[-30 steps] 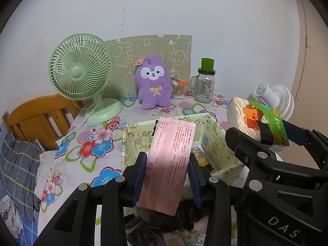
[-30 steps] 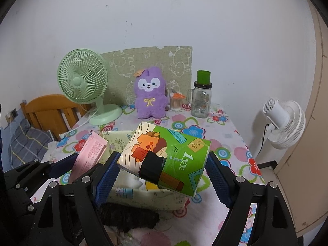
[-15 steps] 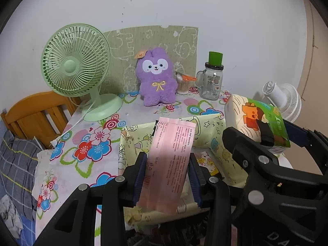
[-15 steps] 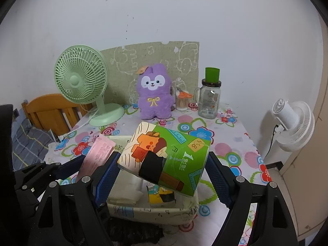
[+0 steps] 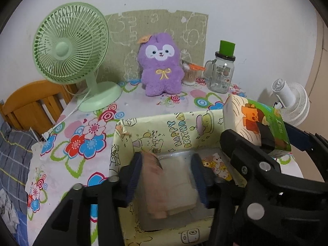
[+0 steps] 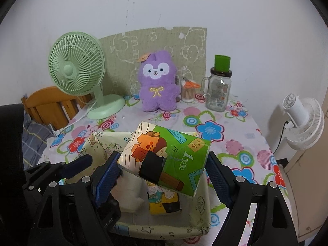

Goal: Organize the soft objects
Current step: 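Lower the pink packet and green tissue pack into the box and open both tools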

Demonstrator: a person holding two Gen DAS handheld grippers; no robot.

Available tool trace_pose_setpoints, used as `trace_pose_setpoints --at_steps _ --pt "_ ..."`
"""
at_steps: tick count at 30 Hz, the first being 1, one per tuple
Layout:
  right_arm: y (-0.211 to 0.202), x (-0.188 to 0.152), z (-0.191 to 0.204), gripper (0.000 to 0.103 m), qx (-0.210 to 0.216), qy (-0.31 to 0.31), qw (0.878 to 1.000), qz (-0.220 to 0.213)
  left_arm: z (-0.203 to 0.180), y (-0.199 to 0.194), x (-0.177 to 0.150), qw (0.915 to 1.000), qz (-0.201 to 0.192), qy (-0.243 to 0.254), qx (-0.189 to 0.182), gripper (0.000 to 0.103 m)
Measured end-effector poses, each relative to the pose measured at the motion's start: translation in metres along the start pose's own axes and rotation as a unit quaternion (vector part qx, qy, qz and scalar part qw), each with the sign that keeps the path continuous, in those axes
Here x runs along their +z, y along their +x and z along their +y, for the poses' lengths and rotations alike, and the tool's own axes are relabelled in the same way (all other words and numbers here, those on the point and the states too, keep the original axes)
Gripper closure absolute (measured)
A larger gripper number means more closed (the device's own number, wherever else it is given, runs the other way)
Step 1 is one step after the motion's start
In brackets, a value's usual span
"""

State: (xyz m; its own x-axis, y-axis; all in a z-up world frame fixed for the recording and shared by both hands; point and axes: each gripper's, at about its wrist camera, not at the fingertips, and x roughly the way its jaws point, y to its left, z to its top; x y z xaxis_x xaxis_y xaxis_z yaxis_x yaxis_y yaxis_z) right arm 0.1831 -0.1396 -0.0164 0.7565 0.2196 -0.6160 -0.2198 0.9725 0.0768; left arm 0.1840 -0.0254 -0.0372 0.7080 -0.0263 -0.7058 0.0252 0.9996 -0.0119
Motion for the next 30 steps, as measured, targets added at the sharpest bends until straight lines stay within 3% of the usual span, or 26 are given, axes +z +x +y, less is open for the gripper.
trace_pose_setpoints --at_steps 15,19,30 --pt "0.026 -0.004 0.009 0.015 0.019 -0.006 0.999 0.037 0.000 0.002 -0.005 0.9998 0.013 0.013 0.004 0.026" --pt "0.023 -0.005 0.010 0.007 0.020 -0.008 0.999 0.035 -0.001 -0.003 -0.007 0.9998 0.009 0.016 0.003 0.023" --pt "0.003 -0.012 0.011 0.007 0.016 -0.006 0.999 0.029 -0.003 -0.023 -0.016 0.9998 -0.001 0.018 0.002 0.015"
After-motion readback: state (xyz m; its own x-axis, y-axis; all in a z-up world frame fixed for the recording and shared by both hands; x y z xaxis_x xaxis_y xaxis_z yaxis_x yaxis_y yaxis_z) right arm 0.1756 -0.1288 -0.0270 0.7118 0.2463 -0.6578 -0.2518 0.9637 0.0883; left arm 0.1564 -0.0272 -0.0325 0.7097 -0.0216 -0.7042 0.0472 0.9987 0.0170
